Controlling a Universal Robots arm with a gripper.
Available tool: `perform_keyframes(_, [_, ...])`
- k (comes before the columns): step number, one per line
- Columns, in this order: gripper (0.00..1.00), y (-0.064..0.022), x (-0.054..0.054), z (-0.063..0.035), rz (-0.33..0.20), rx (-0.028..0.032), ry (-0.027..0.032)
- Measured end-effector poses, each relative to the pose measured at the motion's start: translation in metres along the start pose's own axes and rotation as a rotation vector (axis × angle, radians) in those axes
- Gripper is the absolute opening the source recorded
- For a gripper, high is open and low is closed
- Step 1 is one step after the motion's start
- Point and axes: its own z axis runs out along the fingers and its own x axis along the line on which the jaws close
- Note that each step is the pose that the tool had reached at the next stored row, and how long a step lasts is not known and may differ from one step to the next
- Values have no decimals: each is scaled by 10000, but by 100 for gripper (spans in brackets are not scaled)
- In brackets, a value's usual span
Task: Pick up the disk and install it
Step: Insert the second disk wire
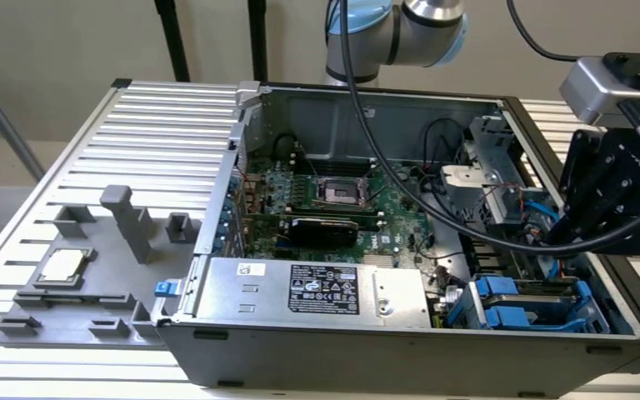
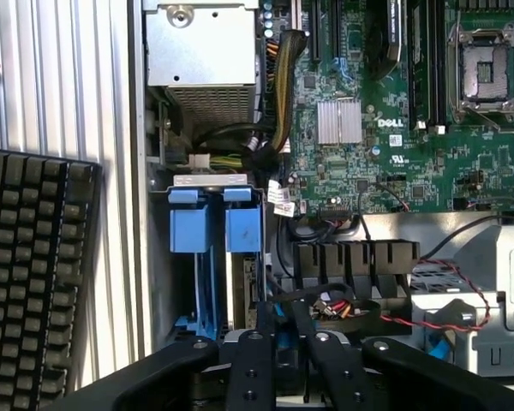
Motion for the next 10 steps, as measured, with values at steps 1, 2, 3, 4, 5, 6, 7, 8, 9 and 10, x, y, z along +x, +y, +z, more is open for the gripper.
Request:
perform_keyframes(1, [24,-1,4,6,0,0,3])
perform_keyframes(2, [24,-1,8,11,1,0,8])
perform_keyframes(3, [24,-1,11,16,1,1,11])
perform_keyframes(4, [24,-2,15,21,1,1,16])
perform_keyframes(5, [24,-2,17,27,1,1,18])
perform_keyframes(6, [24,-2,19,31,1,1,23])
perform_keyframes(7, [22,-3,21,35,1,2,28])
perform_keyframes(8, [22,-3,23,39,1,2,33])
perform_keyframes(9, [22,-3,26,43,2,2,39])
perform_keyframes(10, [16,-4,30,47,2,2,40])
